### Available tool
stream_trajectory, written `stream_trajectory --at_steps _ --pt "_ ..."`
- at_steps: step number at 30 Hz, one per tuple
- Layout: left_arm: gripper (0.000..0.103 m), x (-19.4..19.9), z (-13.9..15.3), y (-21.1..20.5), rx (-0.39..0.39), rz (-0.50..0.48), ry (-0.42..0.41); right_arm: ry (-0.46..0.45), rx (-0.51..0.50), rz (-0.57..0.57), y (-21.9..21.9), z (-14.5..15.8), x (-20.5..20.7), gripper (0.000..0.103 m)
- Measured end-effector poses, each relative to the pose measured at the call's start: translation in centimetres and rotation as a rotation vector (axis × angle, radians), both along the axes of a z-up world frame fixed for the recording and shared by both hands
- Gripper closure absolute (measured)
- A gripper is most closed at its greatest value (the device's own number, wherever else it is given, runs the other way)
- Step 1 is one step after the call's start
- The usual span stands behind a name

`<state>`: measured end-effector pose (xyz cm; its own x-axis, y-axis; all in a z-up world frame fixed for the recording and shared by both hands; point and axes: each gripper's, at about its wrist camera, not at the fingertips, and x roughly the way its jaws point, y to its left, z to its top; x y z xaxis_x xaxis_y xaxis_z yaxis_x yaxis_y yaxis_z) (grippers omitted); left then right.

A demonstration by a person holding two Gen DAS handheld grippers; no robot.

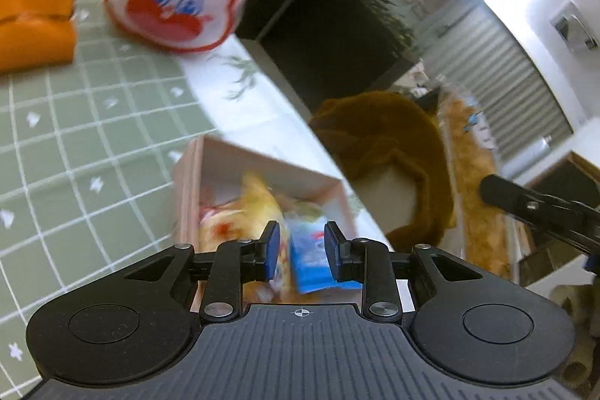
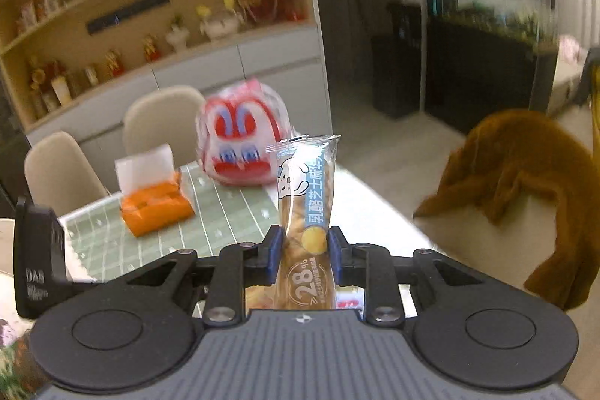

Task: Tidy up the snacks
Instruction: 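Carry both bags over the pink box and lower them inside, then open both grippers and withdraw them from the box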

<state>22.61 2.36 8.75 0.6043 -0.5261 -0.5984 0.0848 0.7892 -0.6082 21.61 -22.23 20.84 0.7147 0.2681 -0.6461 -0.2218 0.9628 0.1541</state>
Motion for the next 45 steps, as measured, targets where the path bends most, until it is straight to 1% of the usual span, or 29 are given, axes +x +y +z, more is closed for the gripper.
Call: stream_trajectory --at_steps 2,5,9,12,14,15,16,18,21,22,24,25,26,28,30,31,33,36,39,40,41,45 --pt "0.073 -0.8 -0.7 0.7 0.022 0.03 0.007 0.04 -0.019 -0.009 0.5 -1.9 1.3 0.077" --pt "0.073 -2.2 -1.4 1.5 0.052 0.052 0.029 0.077 -0.02 -0.016 0.9 -4.3 2.3 0.077" --pt "0.073 -4.4 -2.0 2.1 0.065 0.09 0.046 0.098 -0.048 -0.023 2.7 -7.5 3.2 0.077" --pt "0.073 -5.1 -2.4 2.3 0.078 0.095 0.049 0.091 -0.119 -0.027 4.5 -10.1 3.7 0.077" --pt "0.073 -5.8 -2.5 2.1 0.094 0.092 0.049 0.133 -0.135 -0.015 5.5 -12.4 4.2 0.077" --pt "0.073 -6.2 -2.4 1.9 0.101 0.085 0.045 0.162 -0.132 -0.013 5.9 -13.3 4.4 0.077" --pt "0.073 -6.3 -2.4 1.7 0.108 0.076 0.042 0.171 -0.123 -0.017 5.9 -14.1 4.2 0.076" --pt "0.073 -7.1 -2.3 1.6 0.119 0.068 0.036 0.132 -0.135 -0.009 6.1 -14.3 3.5 0.076" --pt "0.073 -8.0 -2.3 1.6 0.108 0.084 0.032 0.15 -0.139 0.029 6.2 -13.9 3.3 0.074" --pt "0.073 -8.3 -2.3 1.6 0.098 0.091 0.03 0.149 -0.135 0.032 6.1 -13.5 3.2 0.07" --pt "0.073 -8.8 -2.3 1.9 0.092 0.106 0.021 0.123 -0.116 0.03 5.4 -12.4 2.4 0.06" --pt "0.073 -9.2 -2.2 1.9 0.097 0.111 0.016 0.103 -0.1 0.02 4.9 -11.7 1.9 0.052" --pt "0.073 -9.7 -2.1 2.0 0.108 0.113 0.006 0.087 -0.084 0.012 4.0 -10.9 1.1 0.046" --pt "0.073 -10.9 -1.9 2.0 0.145 0.114 -0.011 0.051 -0.04 -0.012 2.6 -9.4 -0.4 0.044" --pt "0.073 -12.1 -2.1 1.9 0.192 0.109 -0.022 0.021 -0.018 -0.034 1.4 -8.5 -2.4 0.04" --pt "0.073 -12.7 -2.2 1.8 0.214 0.104 -0.026 0.009 -0.013 -0.049 0.8 -8.3 -3.4 0.036" --pt "0.073 -14.4 -3.0 1.2 0.273 0.095 -0.025 0.002 -0.002 -0.072 -0.1 -8.6 -5.9 0.033" --pt "0.073 -16.8 -4.7 -0.3 0.367 0.071 -0.017 0.034 0.016 -0.086 -0.3 -10.7 -9.5 0.031" --pt "0.073 -18.6 -6.5 -1.9 0.467 0.036 -0.007 0.071 -0.002 -0.097 0.3 -14.0 -13.0 0.031" --pt "0.073 -19.0 -7.0 -2.2 0.479 0.032 0.003 0.084 -0.019 -0.101 0.6 -15.2 -13.9 0.03" --pt "0.073 -19.5 -7.0 -2.5 0.493 0.036 -0.021 0.1 -0.033 -0.104 0.9 -16.3 -14.7 0.03" --pt "0.072 -20.1 -7.2 -3.6 0.56 0.018 -0.059 0.177 -0.04 -0.123 1.3 -19.8 -16.0 0.03"
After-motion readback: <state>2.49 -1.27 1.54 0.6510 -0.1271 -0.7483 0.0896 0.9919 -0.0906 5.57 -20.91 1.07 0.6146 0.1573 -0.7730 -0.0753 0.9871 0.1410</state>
